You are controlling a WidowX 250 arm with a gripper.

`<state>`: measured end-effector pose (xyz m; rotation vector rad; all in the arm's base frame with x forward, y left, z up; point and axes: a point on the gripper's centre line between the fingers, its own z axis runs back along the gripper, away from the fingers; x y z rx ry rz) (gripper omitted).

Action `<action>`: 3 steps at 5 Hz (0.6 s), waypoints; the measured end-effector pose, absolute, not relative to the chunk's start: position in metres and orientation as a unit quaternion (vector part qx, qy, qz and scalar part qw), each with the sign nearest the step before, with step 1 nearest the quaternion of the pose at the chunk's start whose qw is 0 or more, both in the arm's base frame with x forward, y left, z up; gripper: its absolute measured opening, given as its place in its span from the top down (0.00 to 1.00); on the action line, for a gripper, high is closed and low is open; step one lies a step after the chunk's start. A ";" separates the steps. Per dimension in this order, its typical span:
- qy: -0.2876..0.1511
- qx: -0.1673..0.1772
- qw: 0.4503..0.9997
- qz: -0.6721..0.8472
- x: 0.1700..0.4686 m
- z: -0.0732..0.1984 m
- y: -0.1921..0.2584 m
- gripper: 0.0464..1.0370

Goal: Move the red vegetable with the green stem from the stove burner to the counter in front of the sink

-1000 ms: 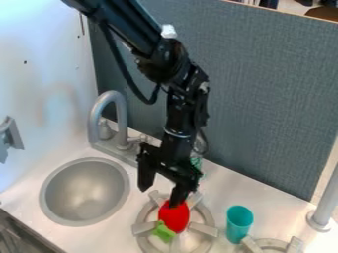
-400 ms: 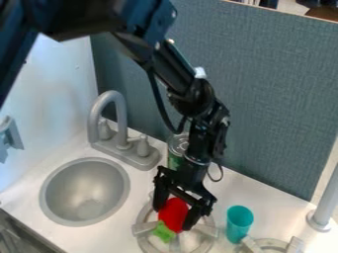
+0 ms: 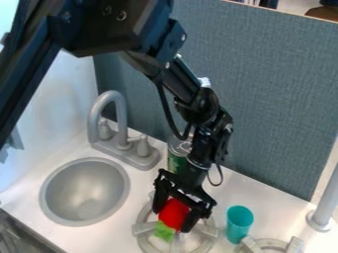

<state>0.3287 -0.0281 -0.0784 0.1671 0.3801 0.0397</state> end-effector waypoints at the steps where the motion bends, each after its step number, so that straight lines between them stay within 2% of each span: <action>1: 0.189 0.087 0.978 0.021 0.329 -0.078 -0.028 0.27; 2: 0.187 0.076 0.979 0.019 0.318 -0.068 -0.026 0.41; 3: 0.177 0.049 0.983 0.029 0.311 -0.043 -0.012 0.45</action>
